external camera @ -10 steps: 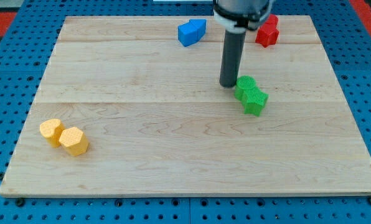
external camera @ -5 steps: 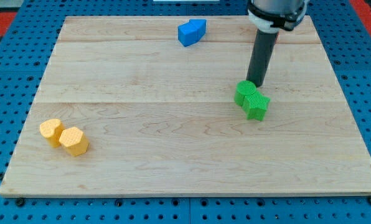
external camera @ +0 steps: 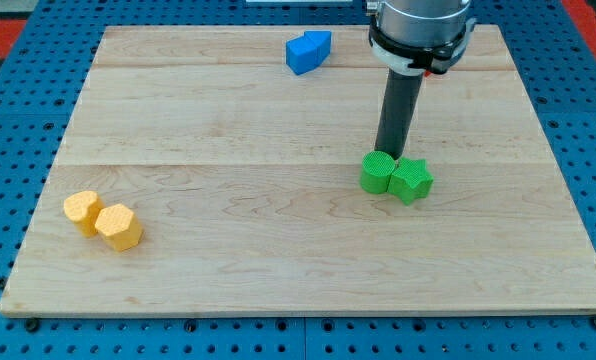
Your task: Slide the green blocks to the bottom right side of the board
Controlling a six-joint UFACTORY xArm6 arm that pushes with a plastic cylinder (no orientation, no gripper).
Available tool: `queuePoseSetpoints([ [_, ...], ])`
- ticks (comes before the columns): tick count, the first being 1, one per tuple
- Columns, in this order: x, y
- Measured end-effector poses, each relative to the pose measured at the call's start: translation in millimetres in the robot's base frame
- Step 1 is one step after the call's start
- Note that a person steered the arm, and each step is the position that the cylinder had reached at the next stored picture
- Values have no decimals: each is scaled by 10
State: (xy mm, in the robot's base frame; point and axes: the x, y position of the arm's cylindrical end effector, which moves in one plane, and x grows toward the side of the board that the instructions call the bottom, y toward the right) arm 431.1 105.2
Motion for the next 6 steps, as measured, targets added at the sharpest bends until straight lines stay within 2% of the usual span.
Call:
queuePoseSetpoints([
  [1, -4, -17],
  [2, -124, -472],
  [3, 149, -695],
  [4, 155, -466],
  [6, 155, 488],
])
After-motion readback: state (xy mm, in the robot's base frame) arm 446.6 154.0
